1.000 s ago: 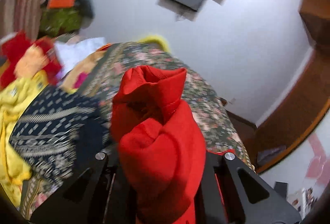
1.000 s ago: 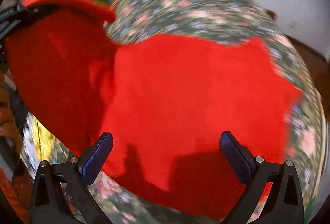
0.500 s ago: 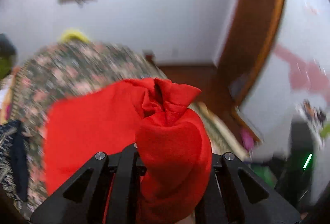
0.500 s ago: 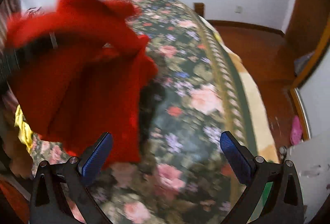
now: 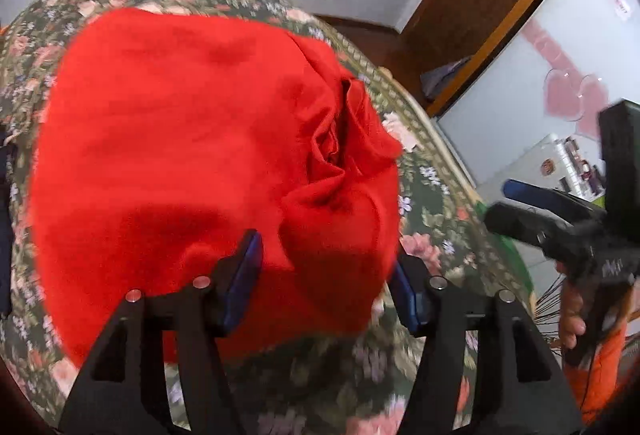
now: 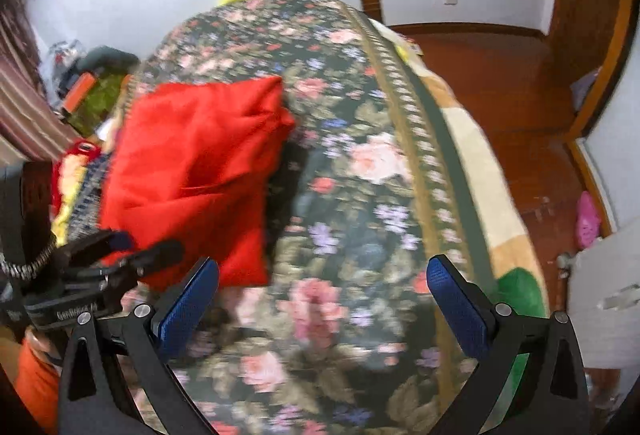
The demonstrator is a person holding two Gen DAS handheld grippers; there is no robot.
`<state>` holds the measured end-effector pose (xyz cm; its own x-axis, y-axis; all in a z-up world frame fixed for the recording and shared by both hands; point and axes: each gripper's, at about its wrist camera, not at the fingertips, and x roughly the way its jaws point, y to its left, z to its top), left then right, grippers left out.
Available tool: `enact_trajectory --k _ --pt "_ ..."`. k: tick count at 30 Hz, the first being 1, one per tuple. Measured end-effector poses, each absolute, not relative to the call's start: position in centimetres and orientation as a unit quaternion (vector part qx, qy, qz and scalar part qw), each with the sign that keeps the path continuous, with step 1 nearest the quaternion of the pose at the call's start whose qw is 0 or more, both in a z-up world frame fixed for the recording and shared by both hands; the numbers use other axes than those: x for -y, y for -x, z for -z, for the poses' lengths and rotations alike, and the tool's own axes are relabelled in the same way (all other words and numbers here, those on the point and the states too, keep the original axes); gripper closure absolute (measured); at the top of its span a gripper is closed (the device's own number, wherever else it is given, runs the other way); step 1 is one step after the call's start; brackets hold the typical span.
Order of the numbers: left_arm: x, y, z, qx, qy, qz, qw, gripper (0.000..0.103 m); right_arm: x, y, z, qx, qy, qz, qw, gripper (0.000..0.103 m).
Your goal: Fold large clothes
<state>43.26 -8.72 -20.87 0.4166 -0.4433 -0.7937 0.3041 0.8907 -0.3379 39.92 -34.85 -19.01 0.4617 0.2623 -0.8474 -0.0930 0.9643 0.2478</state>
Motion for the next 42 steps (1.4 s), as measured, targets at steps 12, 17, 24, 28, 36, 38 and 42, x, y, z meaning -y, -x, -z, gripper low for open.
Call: enact_trajectory --k 12,17,24,28,36,38,42 --pt "-3.0 -40.4 17.7 -0.426 0.019 0.088 0.9 0.01 26.6 -42.7 20.6 -0.537 -0.128 -0.197 0.81 0.0" --pt "-4.4 -42.0 23.3 -0.503 0.014 0.08 0.861 0.01 25.0 -44.2 24.3 -0.566 -0.111 -0.157 0.802 0.0" --pt "-3.5 -39.0 28.0 -0.51 -0.109 0.045 0.852 0.006 29.7 -43.8 26.2 -0.576 -0.064 -0.089 0.81 0.0" --pt "-4.2 -37.4 27.2 -0.493 -0.114 0.055 0.86 0.007 31.2 -43.1 24.0 -0.56 -0.028 -0.063 0.826 0.0" --pt "-5.5 -39.3 20.6 -0.426 -0.065 0.064 0.9 0.007 30.4 -44.8 19.3 -0.51 -0.09 -0.114 0.848 0.0" --pt "-5.3 -41.3 19.5 -0.418 -0.039 0.067 0.905 0.007 29.3 -46.0 19.3 -0.509 -0.092 -0.121 0.847 0.0" --pt "-4.9 -45.7 19.3 -0.423 -0.003 0.064 0.904 0.007 27.0 -48.9 21.2 -0.523 -0.093 -0.138 0.836 0.0"
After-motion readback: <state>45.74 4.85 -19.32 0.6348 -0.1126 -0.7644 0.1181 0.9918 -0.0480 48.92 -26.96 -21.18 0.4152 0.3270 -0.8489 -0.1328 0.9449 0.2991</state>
